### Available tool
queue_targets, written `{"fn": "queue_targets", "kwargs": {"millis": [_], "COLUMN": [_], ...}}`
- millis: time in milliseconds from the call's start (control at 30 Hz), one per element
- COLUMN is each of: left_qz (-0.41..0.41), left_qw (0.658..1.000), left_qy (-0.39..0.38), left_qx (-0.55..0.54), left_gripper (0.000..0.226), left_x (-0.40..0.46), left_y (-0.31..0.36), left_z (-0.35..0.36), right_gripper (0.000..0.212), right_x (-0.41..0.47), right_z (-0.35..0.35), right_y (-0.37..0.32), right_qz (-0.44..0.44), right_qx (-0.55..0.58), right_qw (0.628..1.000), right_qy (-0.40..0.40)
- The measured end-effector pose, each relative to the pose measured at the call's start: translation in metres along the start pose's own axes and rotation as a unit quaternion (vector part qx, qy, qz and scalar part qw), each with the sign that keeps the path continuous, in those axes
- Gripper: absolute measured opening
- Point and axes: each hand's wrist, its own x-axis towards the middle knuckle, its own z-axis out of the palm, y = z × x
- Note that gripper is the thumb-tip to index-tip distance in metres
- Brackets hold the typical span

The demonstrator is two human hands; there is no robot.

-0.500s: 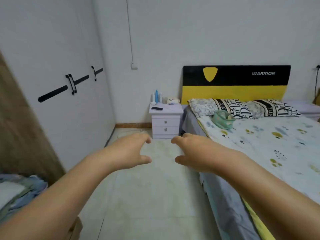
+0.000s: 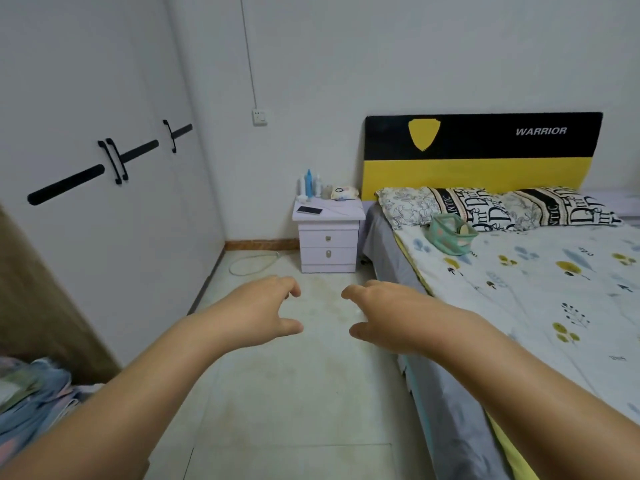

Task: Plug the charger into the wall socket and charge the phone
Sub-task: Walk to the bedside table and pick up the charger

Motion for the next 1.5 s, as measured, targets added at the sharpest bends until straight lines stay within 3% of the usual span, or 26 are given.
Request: {"fn": "queue_targets", "kwargs": {"millis": [233, 567, 1033, 1500], "left_qz": [-0.016, -0.039, -0.014, -0.028], "left_qw": [0.999, 0.996, 0.997, 0.997], "left_qy": [0.003, 0.001, 0.003, 0.025], "left_qx": [-0.051, -0.084, -0.073, -0.066], "left_gripper": [0.046, 0.045, 0.047, 0.047], "left_x": [0.058, 0.125, 0.252, 0.384], "left_y": [0.019, -0.023, -0.104, -0.106], "left_z": [0.015, -0.002, -0.055, -0.079], "right_gripper": [0.045, 0.053, 0.053, 0.051], "right_x": [0.053, 0.137, 0.277, 0.400], "right_z": [-0.007, -0.009, -0.047, -0.086], "right_y": [0.053, 0.071, 0.064, 0.131], "right_qz": [0.004, -0.005, 0.010, -0.011], "right_qx": [0.000, 0.033, 0.025, 0.016], "right_qw": [1.000, 0.999, 1.000, 1.000], "right_qy": [0.000, -0.029, -0.014, 0.003]}}
